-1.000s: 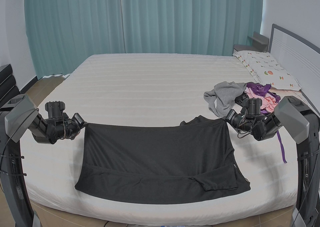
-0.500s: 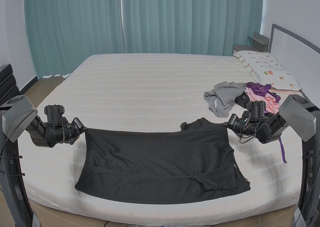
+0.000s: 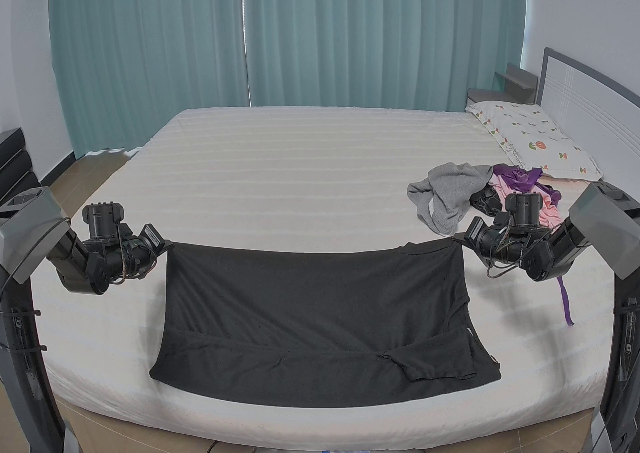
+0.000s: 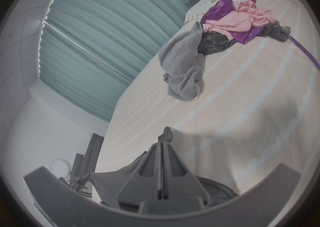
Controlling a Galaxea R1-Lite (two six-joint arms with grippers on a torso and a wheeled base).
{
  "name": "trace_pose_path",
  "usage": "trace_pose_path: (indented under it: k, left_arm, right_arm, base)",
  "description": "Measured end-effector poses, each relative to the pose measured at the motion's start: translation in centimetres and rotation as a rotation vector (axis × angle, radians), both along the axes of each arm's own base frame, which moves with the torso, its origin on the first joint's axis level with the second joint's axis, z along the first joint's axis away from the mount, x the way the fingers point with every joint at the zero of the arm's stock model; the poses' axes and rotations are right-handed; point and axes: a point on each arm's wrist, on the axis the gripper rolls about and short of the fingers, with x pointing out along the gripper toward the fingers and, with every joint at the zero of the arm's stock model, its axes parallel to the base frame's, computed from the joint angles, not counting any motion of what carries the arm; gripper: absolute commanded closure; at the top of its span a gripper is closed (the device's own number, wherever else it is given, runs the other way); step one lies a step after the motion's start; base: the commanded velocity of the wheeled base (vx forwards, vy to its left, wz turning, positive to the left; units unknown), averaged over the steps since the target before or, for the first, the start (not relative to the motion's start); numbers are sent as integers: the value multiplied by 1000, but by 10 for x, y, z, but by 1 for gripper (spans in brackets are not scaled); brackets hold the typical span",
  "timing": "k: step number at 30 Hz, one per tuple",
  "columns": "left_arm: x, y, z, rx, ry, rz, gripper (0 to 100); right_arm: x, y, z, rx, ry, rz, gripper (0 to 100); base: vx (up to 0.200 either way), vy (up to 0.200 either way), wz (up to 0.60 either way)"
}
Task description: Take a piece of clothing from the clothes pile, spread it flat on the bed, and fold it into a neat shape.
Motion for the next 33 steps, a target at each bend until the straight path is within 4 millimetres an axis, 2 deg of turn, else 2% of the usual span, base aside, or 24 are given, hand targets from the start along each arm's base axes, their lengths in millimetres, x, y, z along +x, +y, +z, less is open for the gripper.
trace_pose_path:
  k: [10, 17, 33]
  left_arm:
    - [6, -1, -7, 0, 5, -4, 100]
    - [1, -2, -12, -2, 29, -3, 100]
    - [-39, -6, -10, -12, 98, -16, 100]
  right_arm:
    - [3, -1, -4, 0, 5, -3, 100]
    - [-6, -1, -5, 15, 35, 29, 100]
    - [-50, -8, -7, 20, 128, 72, 100]
  base:
    - [0, 0, 0]
    - [0, 0, 0]
    - [0, 0, 0]
